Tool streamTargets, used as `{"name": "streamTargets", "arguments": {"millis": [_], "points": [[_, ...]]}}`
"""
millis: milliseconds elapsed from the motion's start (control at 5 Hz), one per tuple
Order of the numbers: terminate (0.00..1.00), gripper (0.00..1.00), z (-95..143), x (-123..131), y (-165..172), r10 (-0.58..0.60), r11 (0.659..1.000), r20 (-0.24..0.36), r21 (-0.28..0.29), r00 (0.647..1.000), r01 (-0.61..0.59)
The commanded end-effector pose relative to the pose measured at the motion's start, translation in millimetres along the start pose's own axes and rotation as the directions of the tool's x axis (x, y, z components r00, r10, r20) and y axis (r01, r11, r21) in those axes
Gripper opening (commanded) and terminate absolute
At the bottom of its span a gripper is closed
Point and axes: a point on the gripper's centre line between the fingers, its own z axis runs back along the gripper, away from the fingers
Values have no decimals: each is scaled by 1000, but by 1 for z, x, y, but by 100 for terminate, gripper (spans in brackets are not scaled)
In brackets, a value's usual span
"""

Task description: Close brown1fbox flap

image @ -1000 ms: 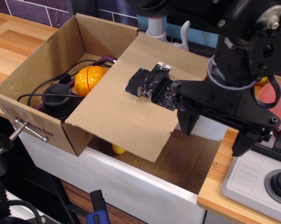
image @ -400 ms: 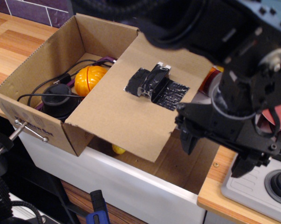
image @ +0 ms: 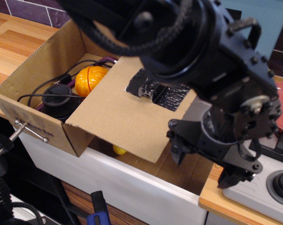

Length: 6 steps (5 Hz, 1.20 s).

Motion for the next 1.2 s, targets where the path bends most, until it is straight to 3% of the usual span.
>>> {"name": "streamTargets", "arguments": {"millis": [0, 400, 1000], "points": [[0, 100, -10, 0, -1, 15, 1000, 23, 24, 1000, -16], [0, 100, -17, 0, 16, -14, 995, 14, 96, 1000, 13], [0, 100, 7, 17, 46, -116, 968, -72, 214, 991, 130]]}}
